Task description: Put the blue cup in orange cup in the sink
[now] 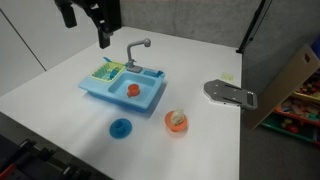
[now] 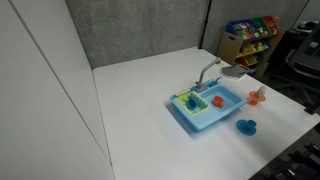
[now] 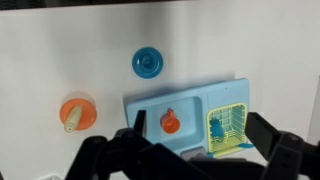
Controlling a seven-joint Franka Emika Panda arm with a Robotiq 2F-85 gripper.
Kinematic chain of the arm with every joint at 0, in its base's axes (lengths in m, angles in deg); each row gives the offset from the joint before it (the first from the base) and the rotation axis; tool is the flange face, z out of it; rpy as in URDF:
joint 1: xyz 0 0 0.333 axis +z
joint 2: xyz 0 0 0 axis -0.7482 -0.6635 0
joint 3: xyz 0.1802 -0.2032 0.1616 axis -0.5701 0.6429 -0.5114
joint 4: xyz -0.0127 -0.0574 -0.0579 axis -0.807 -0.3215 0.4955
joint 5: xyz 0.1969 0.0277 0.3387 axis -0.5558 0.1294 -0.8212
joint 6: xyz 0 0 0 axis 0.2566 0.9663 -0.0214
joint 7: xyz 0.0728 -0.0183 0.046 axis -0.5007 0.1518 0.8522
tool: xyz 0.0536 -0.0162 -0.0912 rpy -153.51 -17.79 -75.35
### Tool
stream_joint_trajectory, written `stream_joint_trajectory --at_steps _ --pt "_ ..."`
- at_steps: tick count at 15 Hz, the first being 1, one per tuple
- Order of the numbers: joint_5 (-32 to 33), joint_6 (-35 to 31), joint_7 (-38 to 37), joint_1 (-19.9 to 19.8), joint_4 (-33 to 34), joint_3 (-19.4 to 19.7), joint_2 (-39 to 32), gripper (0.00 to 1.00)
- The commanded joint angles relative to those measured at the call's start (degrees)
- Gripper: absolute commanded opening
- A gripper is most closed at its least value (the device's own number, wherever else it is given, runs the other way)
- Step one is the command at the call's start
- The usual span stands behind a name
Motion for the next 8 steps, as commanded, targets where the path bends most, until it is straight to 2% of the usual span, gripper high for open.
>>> stream_joint_trajectory --at_steps 1,4,8 --pt "0.1 -0.9 -1.1 -1.0 -0.6 -2.5 -3.5 1.00" --pt "0.4 -3.9 -1.8 -1.0 -2.7 -4.0 -6.3 1.00" --pt "0.8 -13.0 -2.9 -0.8 -7.5 -6.2 -9.4 1.00"
